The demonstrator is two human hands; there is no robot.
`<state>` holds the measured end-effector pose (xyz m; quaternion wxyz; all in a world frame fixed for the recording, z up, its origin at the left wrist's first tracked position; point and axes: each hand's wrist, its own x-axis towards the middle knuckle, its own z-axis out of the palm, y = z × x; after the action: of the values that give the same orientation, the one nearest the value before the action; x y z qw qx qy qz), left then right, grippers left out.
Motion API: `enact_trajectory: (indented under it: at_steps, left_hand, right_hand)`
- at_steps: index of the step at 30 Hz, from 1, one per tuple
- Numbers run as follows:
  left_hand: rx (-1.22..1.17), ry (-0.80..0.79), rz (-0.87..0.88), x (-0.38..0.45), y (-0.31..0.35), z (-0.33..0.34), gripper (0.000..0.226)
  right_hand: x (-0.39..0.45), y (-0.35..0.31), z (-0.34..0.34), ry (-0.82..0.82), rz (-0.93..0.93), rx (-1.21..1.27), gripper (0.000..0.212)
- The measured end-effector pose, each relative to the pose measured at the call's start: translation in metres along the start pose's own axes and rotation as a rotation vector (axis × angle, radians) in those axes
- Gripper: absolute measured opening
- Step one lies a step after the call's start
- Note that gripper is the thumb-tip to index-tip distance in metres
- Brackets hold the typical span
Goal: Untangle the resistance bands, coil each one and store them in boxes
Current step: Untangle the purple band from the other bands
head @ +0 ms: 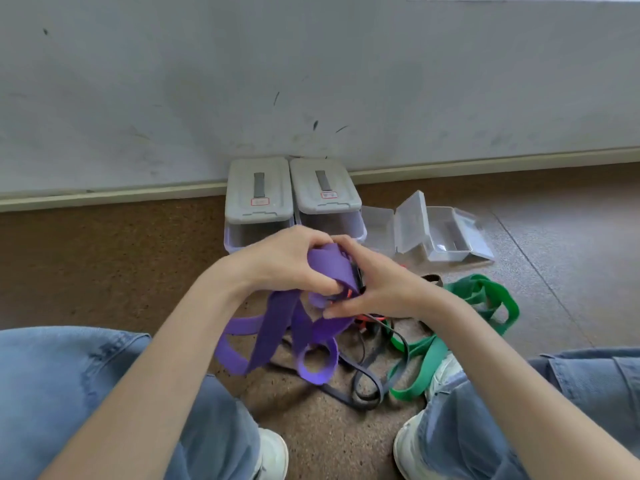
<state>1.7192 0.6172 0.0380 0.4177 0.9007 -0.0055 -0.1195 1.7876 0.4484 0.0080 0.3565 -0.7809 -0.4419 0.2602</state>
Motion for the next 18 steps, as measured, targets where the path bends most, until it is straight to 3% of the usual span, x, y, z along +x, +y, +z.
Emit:
enact_trajectory:
  at_steps: [2, 4, 8, 10, 15, 18]
  left_hand:
    - [0.005, 0.026, -0.012, 0.0, -0.004, -0.004, 0.031]
    - [-0.082, 0.049, -0.02, 0.003, -0.012, 0.001, 0.035]
    - [-0.395, -0.012, 0.035, 0.012, -0.032, 0.048, 0.049]
    - [-0.497, -0.03, 0.011, 0.012, -0.046, 0.077, 0.036]
    - [-0.508, -0.089, -0.085, 0.014, -0.083, 0.108, 0.016]
    - [-0.649, 0.057, -0.245, 0.017, -0.101, 0.1, 0.01]
  right_hand:
    - [-0.001, -0.004, -0.005, 0.085, 0.016, 0.104, 0.05]
    - [-0.002, -0.008, -0.011, 0.206, 0.052, 0.269, 0.039]
    - [-0.001, -0.018, -0.008, 0.359, 0.018, 0.83, 0.032]
    - [0.0, -0.024, -0.01, 0.419, -0.028, 1.07, 0.03]
    - [0.015, -0.034, -0.022, 0.603, -0.07, 1.317, 0.024]
    - [0.039, -0.028, -0.025, 0.744, -0.033, 1.447, 0.026]
